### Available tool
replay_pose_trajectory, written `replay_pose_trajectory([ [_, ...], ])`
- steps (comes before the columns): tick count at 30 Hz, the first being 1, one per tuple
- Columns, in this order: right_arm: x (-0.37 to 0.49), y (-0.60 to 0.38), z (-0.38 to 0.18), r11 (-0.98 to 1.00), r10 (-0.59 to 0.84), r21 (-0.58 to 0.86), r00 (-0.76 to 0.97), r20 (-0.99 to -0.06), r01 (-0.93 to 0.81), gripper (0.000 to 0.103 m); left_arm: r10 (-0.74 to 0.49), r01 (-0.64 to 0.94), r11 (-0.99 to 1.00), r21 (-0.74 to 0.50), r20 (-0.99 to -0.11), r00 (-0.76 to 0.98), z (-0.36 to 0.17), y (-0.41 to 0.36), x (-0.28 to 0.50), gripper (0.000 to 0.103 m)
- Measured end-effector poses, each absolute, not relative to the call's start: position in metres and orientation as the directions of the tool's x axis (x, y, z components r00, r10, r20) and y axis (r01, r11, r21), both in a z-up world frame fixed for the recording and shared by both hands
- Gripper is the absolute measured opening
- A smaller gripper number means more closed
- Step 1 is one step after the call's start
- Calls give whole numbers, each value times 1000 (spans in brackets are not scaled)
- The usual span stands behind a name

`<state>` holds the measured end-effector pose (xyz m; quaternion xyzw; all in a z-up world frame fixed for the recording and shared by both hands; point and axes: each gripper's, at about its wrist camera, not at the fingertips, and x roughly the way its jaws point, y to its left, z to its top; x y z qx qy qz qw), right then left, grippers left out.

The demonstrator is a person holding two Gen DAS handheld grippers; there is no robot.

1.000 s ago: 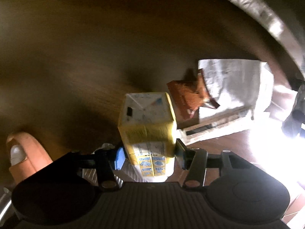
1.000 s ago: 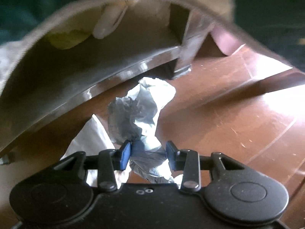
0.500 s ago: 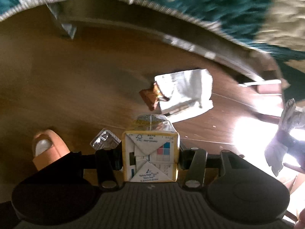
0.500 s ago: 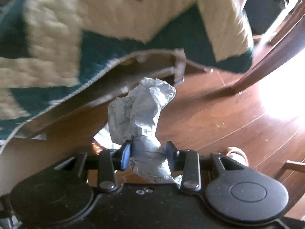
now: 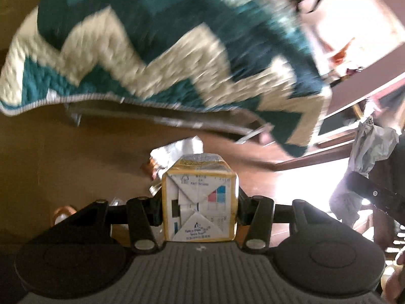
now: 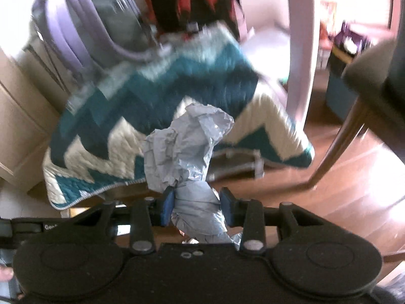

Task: Collect trash
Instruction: 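Lift the carton and foil out and carry them to the teal bin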

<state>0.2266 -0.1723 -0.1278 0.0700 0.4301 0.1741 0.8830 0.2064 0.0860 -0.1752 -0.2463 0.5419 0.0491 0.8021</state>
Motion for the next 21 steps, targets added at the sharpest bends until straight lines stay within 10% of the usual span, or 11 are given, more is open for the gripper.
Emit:
replay_pose_trajectory([
  [21,149,-317,75,959,278,171,878,-389,-228,36,-300,130,945,-299,-638,710,95,-81,221,50],
])
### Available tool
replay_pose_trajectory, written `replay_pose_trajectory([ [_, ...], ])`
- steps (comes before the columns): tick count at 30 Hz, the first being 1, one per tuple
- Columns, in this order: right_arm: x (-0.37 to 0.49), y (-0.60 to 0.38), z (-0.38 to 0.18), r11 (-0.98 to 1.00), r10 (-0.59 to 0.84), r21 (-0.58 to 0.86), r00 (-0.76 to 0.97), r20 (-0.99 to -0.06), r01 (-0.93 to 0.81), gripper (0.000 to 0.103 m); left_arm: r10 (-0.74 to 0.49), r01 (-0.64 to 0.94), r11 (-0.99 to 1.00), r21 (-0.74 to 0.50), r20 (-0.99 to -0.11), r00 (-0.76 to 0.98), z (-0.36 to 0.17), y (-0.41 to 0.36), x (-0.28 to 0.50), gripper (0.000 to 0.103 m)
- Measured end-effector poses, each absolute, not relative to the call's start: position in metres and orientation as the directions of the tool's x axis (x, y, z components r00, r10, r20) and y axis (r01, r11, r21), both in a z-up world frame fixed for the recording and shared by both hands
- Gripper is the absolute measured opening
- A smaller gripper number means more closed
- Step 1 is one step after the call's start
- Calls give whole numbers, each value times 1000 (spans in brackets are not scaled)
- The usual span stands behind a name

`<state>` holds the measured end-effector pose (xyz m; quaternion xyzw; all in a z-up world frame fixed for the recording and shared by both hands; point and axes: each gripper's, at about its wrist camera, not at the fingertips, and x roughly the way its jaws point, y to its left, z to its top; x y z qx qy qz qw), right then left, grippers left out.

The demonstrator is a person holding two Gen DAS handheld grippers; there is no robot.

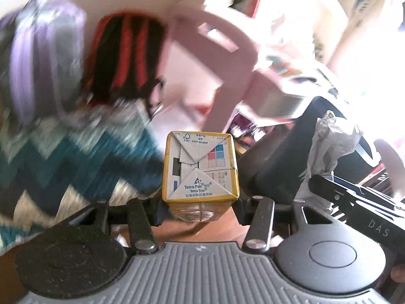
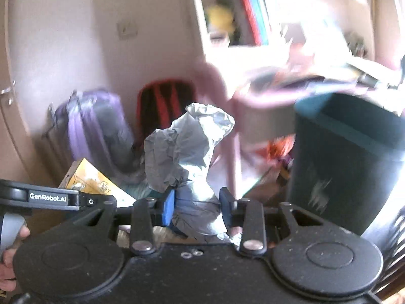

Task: Collect trash
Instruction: 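Lift the carton and foil out and carry them to the teal bin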

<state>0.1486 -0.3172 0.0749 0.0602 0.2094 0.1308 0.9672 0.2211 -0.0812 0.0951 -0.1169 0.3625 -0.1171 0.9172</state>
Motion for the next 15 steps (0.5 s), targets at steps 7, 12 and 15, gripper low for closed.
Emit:
replay_pose_trajectory([
  [7,154,-371,127,983,165,131,939,-303,-130,36,-361,257,931,-258,-559,746,166,-154,253,50],
  [12,167,-415,147,991,68,134,959,-277,-31,36,-413,334,911,-244,-521,747,204,-208,273,50],
  [15,180,-442,151,989,10,147,959,-283,33,36,-448,374,894,-246,-498,742,220,-237,284,50],
])
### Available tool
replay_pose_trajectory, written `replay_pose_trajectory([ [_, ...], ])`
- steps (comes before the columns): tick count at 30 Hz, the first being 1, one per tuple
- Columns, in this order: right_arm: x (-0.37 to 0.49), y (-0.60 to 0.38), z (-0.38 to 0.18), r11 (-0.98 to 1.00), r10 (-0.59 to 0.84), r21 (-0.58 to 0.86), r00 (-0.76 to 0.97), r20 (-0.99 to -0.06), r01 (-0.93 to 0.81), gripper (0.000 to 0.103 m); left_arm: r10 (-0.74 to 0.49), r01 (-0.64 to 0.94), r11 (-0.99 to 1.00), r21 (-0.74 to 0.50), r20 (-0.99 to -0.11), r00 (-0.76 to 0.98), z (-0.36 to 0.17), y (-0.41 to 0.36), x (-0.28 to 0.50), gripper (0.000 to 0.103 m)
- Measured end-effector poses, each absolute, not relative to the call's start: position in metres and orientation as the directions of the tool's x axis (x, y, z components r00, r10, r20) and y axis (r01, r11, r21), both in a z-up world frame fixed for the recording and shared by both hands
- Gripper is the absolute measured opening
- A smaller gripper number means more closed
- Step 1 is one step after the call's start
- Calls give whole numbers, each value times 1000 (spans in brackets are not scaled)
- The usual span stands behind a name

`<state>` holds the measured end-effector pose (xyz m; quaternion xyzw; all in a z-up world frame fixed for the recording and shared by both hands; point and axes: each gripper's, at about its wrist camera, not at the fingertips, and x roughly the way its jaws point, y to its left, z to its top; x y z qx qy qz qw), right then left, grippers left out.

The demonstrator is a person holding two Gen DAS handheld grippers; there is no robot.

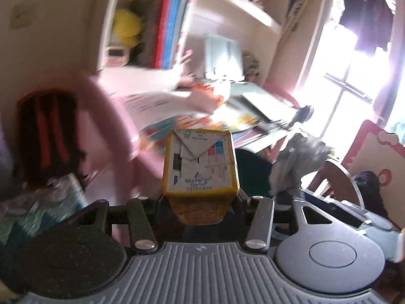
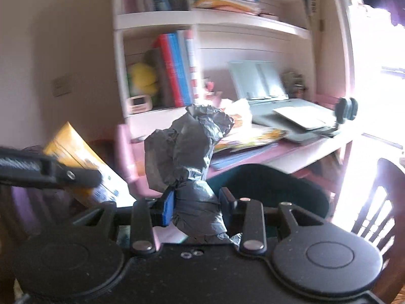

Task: Collect trash
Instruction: 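Lift the carton and foil out and carry them to the teal bin, then open both tools over the teal bin to drop the items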

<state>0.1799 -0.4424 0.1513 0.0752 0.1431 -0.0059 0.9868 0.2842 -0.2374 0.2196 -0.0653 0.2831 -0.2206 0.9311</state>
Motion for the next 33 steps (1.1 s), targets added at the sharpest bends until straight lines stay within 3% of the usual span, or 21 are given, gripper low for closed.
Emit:
replay_pose_trajectory([
  [10,225,-495,121,976,-69,165,915,-397,145,36,-496,437,866,-243,-538,682,207,-328,331,50],
  [19,247,-503,89,985,-63,110,868,-493,135,38,-412,428,893,-142,-641,648,159,-368,366,50],
  [25,251,-499,79,991,-88,41,853,-514,127,42,-364,450,891,-62,-691,624,132,-393,376,50],
  [33,251,-490,76,995,-98,-52,852,-515,82,47,-364,465,884,-57,-708,605,116,-398,378,52],
])
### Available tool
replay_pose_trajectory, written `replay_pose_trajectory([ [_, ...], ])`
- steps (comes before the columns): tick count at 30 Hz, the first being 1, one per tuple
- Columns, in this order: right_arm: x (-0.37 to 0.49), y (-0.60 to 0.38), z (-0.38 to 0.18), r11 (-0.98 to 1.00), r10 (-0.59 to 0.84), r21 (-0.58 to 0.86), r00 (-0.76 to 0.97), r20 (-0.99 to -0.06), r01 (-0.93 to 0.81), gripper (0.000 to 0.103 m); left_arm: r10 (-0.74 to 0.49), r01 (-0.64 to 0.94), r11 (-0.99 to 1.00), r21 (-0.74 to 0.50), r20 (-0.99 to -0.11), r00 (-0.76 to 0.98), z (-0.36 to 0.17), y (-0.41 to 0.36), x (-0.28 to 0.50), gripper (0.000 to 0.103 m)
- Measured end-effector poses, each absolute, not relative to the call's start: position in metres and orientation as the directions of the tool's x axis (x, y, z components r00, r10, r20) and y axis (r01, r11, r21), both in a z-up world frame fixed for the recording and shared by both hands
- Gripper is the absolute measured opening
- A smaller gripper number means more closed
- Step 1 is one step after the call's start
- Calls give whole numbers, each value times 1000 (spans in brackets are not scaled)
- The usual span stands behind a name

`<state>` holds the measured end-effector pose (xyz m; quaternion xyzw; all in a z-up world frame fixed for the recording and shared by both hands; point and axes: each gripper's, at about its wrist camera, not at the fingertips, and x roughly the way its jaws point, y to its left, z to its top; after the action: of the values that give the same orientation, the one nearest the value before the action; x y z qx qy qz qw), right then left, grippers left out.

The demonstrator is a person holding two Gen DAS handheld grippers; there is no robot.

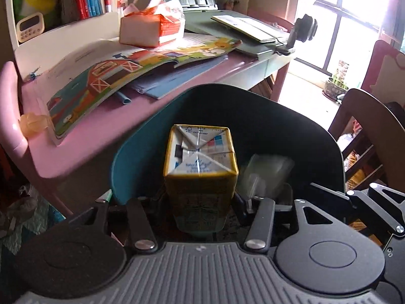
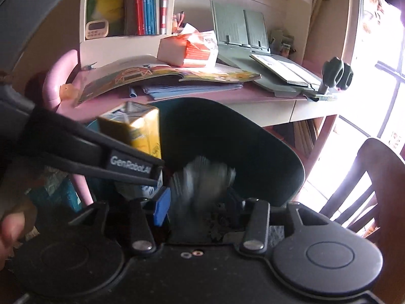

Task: Collect trash
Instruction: 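Open both tools over the teal bin to drop the items, then move both empty tools back under the quilt-covered chair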

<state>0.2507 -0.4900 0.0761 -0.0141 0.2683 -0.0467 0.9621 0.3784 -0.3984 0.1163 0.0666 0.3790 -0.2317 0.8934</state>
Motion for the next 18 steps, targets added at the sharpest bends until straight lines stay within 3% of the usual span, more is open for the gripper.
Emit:
replay_pose_trajectory([
  [2,249,-489,75,995,-96,-57,853,-513,77,51,-380,480,875,-61,-701,603,117,-399,375,54],
  [5,245,-487,76,995,-96,-63,856,-507,74,57,-390,490,870,-57,-687,612,121,-400,370,67],
  [18,201,-479,105,997,-75,-39,894,-442,64,61,-415,473,878,-79,-619,667,160,-363,330,74],
])
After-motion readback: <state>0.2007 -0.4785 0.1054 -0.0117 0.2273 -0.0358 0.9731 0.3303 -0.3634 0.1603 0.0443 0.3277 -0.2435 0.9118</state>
